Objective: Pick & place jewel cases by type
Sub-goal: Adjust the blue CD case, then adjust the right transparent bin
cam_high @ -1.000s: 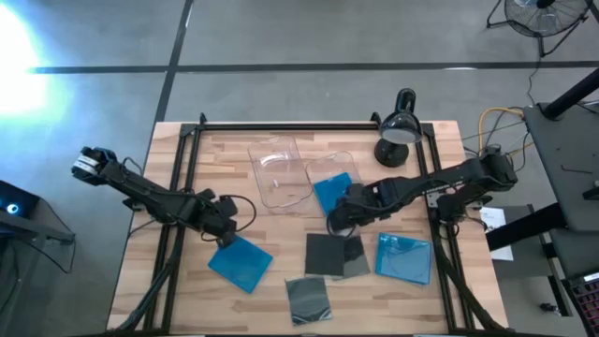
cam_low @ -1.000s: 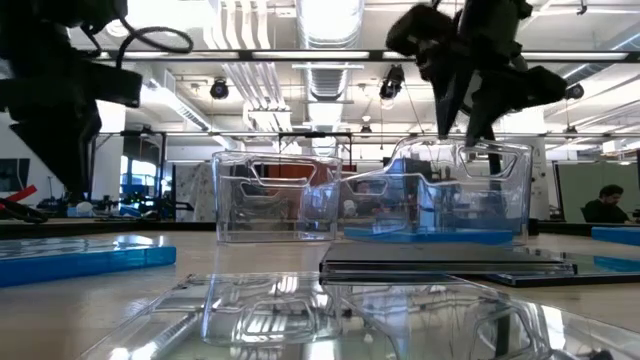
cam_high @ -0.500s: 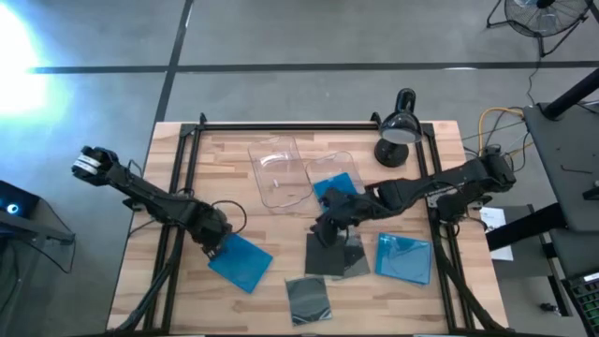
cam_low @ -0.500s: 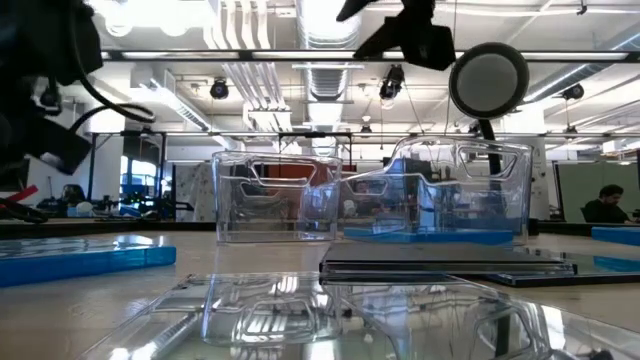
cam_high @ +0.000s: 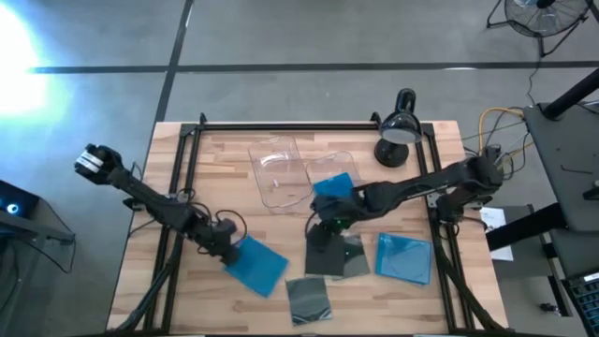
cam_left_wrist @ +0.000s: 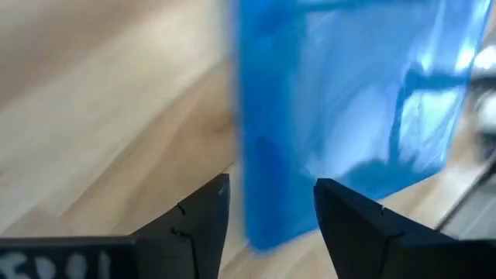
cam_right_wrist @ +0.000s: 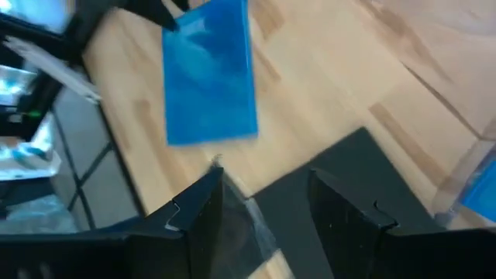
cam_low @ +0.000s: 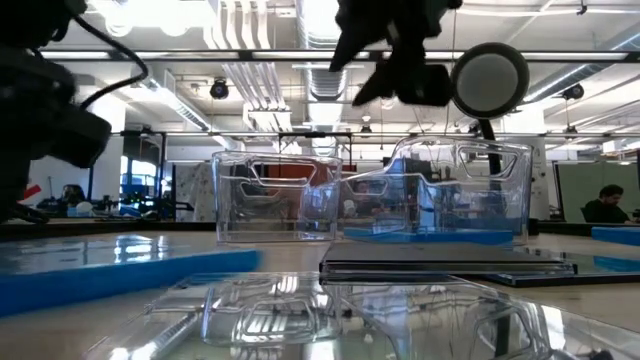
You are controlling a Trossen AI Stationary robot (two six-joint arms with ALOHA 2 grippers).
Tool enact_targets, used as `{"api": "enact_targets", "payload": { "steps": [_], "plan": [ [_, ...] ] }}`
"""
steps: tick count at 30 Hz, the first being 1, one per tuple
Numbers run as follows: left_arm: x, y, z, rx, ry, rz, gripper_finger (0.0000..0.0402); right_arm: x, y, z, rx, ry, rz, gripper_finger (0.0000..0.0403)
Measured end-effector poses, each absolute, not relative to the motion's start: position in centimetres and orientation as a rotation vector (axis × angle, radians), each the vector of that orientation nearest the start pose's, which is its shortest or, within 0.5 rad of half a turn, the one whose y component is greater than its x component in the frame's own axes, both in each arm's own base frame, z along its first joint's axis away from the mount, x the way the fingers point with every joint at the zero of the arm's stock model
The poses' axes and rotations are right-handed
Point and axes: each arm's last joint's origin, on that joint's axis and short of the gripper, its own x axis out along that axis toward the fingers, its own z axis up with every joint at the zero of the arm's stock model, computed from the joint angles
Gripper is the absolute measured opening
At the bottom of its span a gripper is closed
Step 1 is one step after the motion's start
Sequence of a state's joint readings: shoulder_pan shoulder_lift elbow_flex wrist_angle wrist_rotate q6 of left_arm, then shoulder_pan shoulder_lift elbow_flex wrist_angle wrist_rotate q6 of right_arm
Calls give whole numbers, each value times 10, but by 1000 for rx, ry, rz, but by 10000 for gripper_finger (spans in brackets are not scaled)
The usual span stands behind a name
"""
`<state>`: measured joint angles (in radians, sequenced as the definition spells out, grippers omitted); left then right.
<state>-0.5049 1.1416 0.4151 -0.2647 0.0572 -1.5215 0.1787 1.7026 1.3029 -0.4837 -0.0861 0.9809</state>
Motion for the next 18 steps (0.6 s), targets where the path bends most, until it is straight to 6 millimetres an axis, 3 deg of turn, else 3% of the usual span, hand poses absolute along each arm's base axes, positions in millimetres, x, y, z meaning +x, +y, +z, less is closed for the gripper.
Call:
{"api": "enact_targets", "payload": {
  "steps": [7, 18],
  "plan": [
    [173, -90, 151, -1149, 888, 403, 170, 381, 85, 221, 925, 1012, -216, 178],
    [167, -88, 149, -913, 974, 376, 170, 425, 126, 199, 1189, 1076, -242, 178]
  ]
}}
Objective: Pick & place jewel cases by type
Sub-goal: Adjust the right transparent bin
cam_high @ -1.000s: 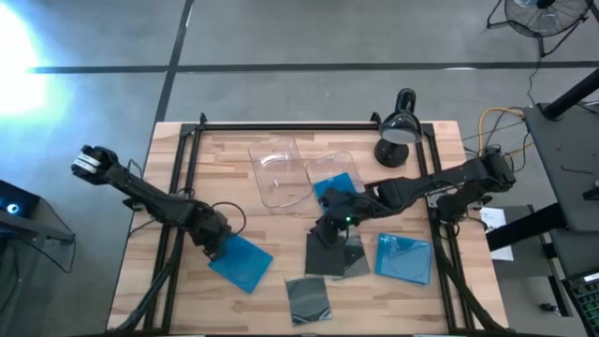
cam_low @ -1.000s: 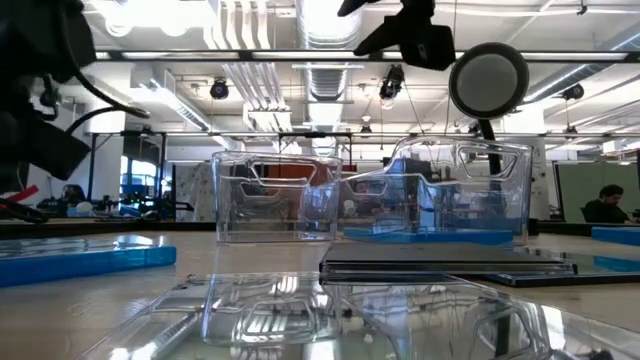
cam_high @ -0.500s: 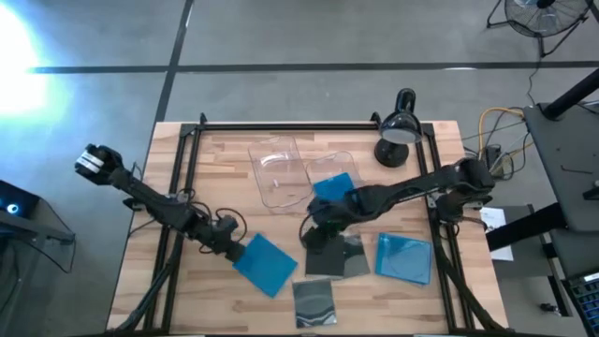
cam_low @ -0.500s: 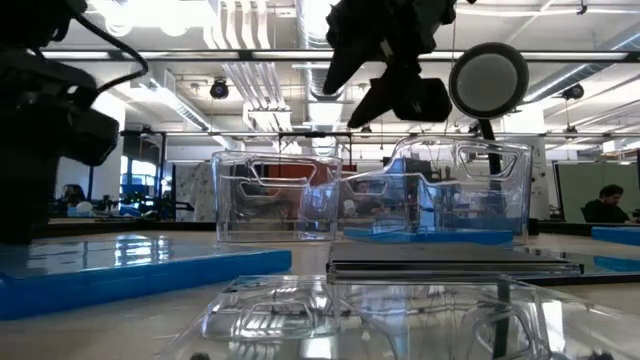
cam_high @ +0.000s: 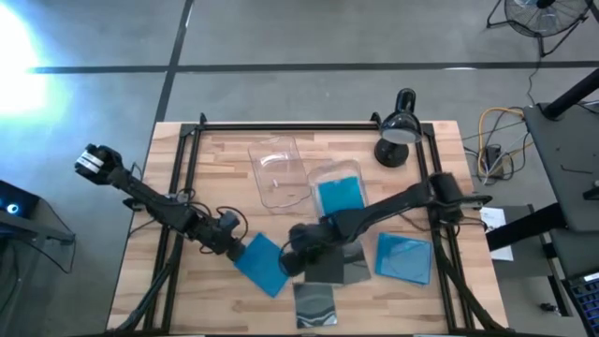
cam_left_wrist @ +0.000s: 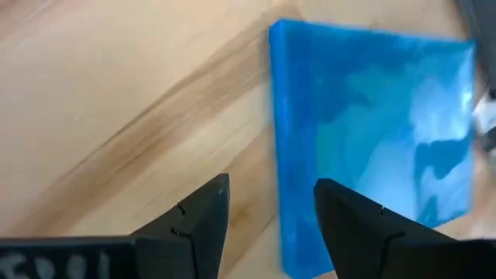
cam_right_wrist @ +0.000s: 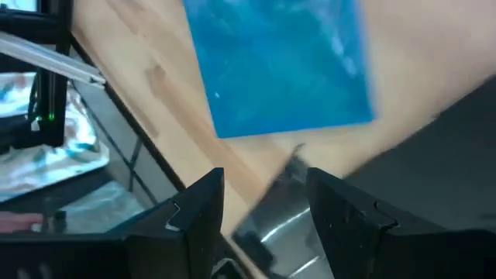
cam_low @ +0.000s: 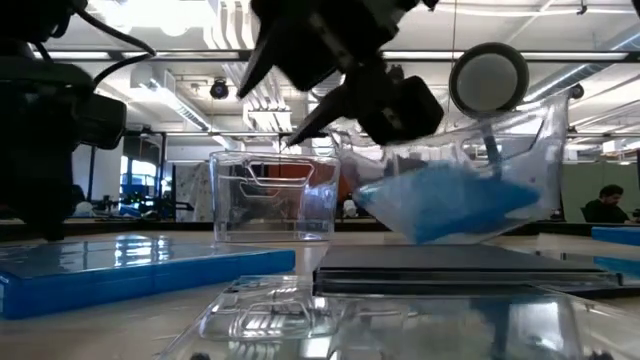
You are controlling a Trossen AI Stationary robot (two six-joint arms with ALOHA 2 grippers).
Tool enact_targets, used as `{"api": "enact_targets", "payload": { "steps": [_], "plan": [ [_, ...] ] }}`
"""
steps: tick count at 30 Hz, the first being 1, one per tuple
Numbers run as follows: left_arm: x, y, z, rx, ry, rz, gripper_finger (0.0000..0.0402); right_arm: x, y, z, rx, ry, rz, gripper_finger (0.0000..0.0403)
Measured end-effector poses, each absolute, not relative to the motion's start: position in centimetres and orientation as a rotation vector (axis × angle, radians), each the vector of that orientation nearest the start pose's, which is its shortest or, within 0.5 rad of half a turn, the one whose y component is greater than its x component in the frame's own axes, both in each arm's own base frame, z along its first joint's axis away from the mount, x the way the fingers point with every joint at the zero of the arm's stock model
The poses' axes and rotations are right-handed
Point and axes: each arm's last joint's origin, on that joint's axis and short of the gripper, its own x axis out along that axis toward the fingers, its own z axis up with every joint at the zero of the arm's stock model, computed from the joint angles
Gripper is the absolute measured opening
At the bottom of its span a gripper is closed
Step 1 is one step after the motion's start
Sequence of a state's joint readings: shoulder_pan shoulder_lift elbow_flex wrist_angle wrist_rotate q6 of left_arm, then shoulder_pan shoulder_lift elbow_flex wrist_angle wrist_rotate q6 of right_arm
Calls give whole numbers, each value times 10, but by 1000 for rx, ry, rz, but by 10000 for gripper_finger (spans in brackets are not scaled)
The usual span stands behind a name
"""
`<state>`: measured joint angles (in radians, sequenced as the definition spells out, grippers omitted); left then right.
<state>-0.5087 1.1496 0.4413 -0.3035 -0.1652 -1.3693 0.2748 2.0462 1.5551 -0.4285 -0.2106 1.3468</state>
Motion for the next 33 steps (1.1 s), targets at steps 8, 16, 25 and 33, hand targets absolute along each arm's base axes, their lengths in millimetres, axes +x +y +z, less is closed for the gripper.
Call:
{"api": "enact_targets", "payload": {
  "steps": [8, 16, 25, 33],
  "plan": [
    [166, -88, 149, -769, 1006, 283, 170, 433, 128, 221, 1088, 1172, -389, 178],
    [166, -88, 149, -738, 1007, 264, 170, 412, 119, 286, 878, 1147, -606, 178],
    [165, -89, 148, -695, 1016, 239, 170, 354, 172, 281, 927, 1574, -840, 178],
    [165, -88, 148, -670, 1012, 232, 170, 318, 196, 243, 880, 1696, -1074, 178]
  ]
}}
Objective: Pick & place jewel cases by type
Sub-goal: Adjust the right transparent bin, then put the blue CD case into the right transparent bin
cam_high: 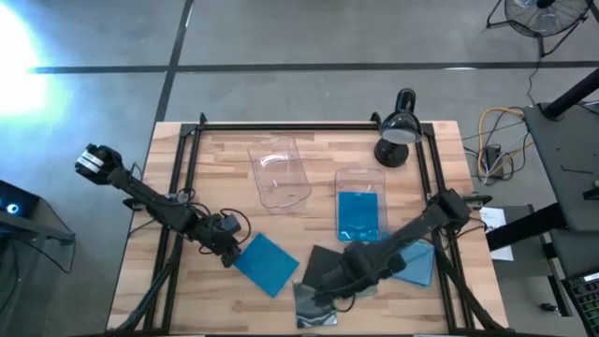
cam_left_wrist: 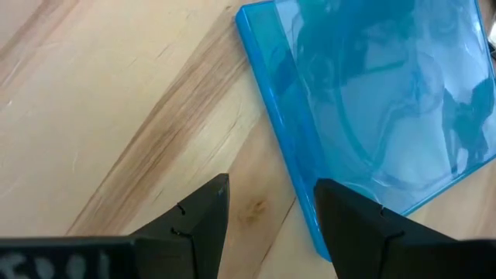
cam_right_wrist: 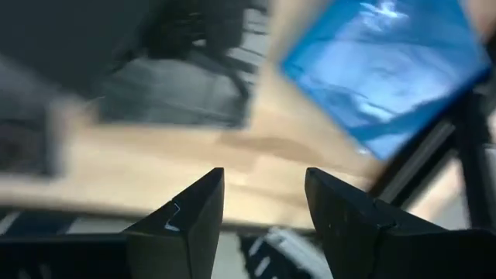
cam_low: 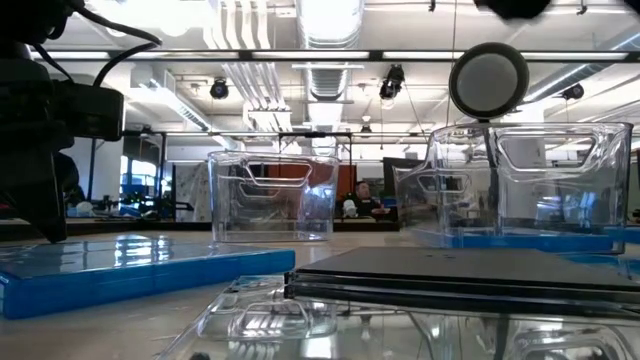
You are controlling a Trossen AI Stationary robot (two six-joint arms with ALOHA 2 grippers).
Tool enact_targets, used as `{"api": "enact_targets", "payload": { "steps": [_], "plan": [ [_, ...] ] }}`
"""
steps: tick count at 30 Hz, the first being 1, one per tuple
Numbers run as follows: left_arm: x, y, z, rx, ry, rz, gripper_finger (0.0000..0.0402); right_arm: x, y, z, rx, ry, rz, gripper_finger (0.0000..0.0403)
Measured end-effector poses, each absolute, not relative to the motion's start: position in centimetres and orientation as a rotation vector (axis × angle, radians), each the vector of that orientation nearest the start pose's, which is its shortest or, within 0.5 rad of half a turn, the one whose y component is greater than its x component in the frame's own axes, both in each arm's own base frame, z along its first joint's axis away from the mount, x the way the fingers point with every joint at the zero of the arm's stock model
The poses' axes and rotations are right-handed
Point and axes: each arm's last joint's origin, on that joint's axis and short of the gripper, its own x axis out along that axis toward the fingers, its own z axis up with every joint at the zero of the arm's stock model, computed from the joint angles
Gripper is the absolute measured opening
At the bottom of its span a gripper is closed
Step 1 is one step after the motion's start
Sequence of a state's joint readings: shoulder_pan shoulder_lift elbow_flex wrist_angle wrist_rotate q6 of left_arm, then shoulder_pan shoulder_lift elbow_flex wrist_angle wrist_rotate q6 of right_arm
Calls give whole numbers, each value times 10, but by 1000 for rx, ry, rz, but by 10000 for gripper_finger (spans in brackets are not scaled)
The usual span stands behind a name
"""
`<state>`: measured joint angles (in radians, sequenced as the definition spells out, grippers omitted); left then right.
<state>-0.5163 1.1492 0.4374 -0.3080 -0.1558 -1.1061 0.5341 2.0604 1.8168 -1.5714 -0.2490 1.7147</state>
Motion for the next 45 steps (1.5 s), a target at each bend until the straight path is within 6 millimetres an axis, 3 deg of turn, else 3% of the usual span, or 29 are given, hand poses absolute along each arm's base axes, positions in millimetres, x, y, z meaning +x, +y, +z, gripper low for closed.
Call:
{"api": "enact_targets", "payload": {
  "steps": [5, 9, 12, 18, 21, 24, 26, 29, 33, 35, 39, 45],
  "plan": [
    [164, -89, 148, -674, 1014, 232, 170, 297, 174, 215, 788, 1644, -1292, 178],
    [164, -89, 148, -679, 1014, 235, 170, 296, 143, 206, 756, 1563, -1348, 178],
    [164, -89, 148, -686, 1013, 239, 170, 309, 121, 209, 788, 1437, -1263, 178],
    [164, -89, 147, -712, 1013, 257, 170, 311, 68, 223, 666, 1234, -1463, 178],
    [164, -89, 147, -724, 1015, 266, 170, 310, 59, 233, 683, 1224, -1440, 178],
    [164, -89, 147, -734, 1015, 273, 170, 312, 67, 239, 768, 1192, -1353, 178],
    [164, -89, 147, -738, 1015, 275, 170, 317, 80, 245, 920, 1176, -1210, 178],
    [164, -89, 146, -735, 1018, 278, 170, 339, 108, 250, 1189, 1074, -922, 178],
    [165, -90, 141, -690, 1060, 256, 170, 376, 138, 247, 1415, 869, -628, 178],
    [166, -92, 138, -673, 1081, 231, 170, 391, 143, 235, 1453, 820, -578, 178],
    [169, -97, 134, -654, 1103, 171, 170, 412, 150, 201, 1483, 827, -636, 178],
    [169, -103, 134, -659, 1112, 139, 170, 434, 165, 178, 1513, 907, -622, 178]
  ]
}}
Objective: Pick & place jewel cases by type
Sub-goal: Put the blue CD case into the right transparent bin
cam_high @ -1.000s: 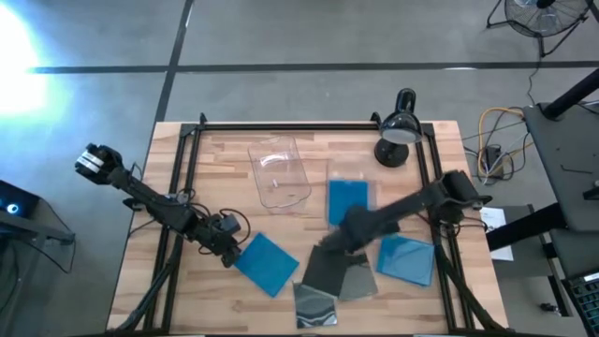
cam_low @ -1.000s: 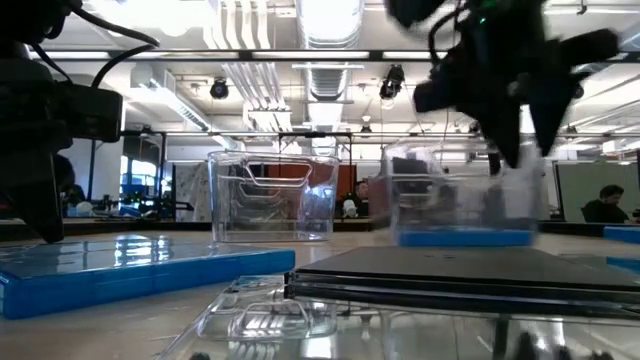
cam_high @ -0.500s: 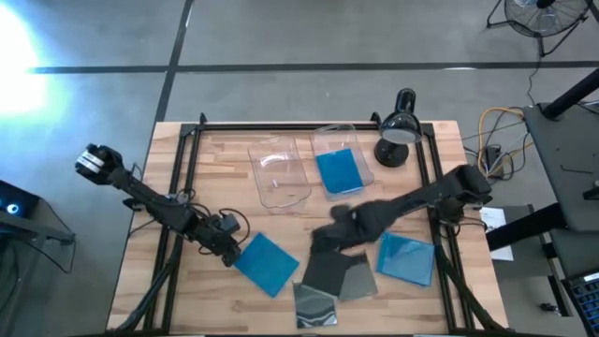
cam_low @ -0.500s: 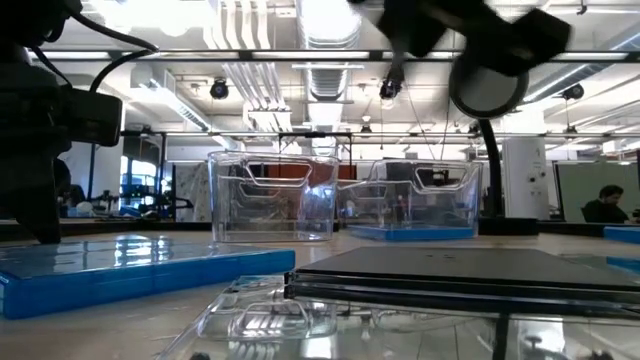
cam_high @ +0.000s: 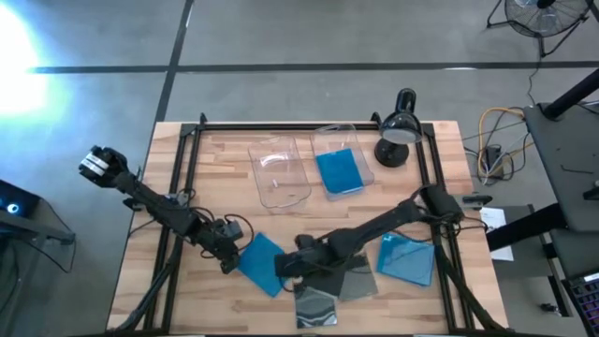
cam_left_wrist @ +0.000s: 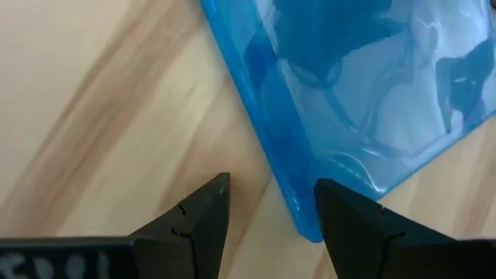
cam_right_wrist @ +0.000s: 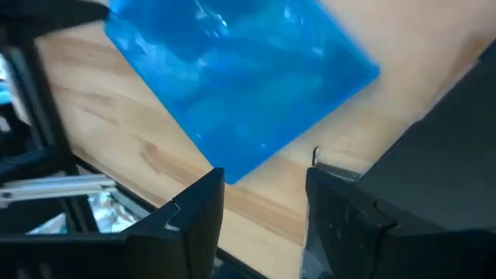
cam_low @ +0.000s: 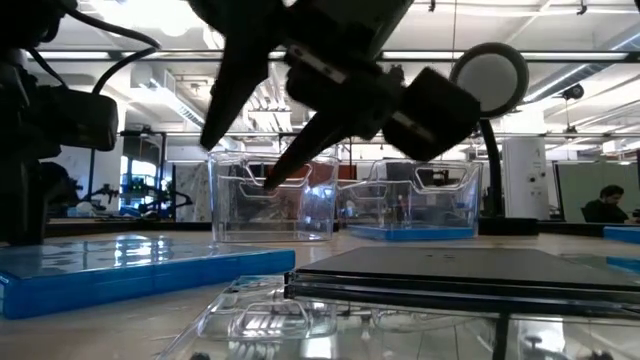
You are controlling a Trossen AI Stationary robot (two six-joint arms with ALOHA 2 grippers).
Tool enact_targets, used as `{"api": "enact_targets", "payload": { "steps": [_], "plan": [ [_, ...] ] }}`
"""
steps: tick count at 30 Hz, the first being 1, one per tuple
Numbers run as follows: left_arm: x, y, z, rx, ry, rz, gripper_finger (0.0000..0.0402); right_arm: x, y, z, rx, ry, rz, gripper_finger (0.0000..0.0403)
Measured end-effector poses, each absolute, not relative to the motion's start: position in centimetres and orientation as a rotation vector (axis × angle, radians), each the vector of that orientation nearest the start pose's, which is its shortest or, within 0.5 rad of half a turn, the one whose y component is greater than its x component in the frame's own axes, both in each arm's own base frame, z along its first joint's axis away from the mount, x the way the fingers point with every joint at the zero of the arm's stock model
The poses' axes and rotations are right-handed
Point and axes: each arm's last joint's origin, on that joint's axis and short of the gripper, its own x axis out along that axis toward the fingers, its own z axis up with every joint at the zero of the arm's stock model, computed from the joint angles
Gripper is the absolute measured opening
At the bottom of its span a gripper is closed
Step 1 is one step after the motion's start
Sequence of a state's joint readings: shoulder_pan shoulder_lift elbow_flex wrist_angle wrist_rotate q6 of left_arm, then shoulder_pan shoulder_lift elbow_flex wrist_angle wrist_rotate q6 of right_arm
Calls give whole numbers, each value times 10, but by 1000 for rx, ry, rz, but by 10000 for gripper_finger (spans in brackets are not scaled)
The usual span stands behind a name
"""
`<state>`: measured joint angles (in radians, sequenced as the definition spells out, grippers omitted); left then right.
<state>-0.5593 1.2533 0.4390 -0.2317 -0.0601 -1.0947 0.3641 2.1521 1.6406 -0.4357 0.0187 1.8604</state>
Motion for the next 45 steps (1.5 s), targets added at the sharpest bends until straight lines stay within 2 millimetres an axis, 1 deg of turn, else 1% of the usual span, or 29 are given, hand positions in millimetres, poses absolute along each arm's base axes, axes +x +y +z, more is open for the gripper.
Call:
{"api": "enact_targets", "payload": {
  "steps": [6, 10, 12, 17, 21, 25, 29, 31, 36, 37, 40, 42, 43, 45],
  "plan": [
    [168, -105, 134, -669, 1110, 143, 170, 451, 175, 168, 1534, 934, -615, 178],
    [168, -105, 134, -668, 1110, 146, 170, 457, 179, 153, 1516, 990, -661, 178],
    [168, -105, 134, -673, 1110, 151, 170, 458, 180, 150, 1497, 1008, -705, 178],
    [168, -105, 133, -679, 1107, 155, 170, 456, 176, 156, 1404, 996, -828, 178],
    [168, -105, 133, -678, 1102, 152, 170, 458, 168, 148, 1365, 1009, -863, 178],
    [168, -106, 133, -686, 1097, 150, 170, 460, 168, 137, 1346, 1019, -874, 178],
    [169, -108, 135, -702, 1086, 132, 170, 463, 166, 133, 1344, 1010, -856, 178],
    [169, -109, 135, -703, 1084, 123, 170, 467, 163, 136, 1348, 997, -843, 178],
    [166, -112, 134, -675, 1104, 105, 170, 478, 156, 154, 1276, 980, -740, 178],
    [164, -113, 134, -666, 1112, 101, 170, 479, 155, 160, 1257, 972, -720, 178],
    [160, -115, 132, -637, 1141, 92, 170, 480, 154, 192, 1219, 920, -642, 178],
    [155, -118, 130, -634, 1175, 70, 170, 482, 152, 208, 1194, 875, -617, 178],
    [153, -119, 129, -627, 1179, 63, 170, 483, 151, 210, 1175, 857, -623, 178],
    [150, -122, 128, -614, 1176, 55, 170, 485, 148, 207, 1135, 817, -654, 178]
  ]
}}
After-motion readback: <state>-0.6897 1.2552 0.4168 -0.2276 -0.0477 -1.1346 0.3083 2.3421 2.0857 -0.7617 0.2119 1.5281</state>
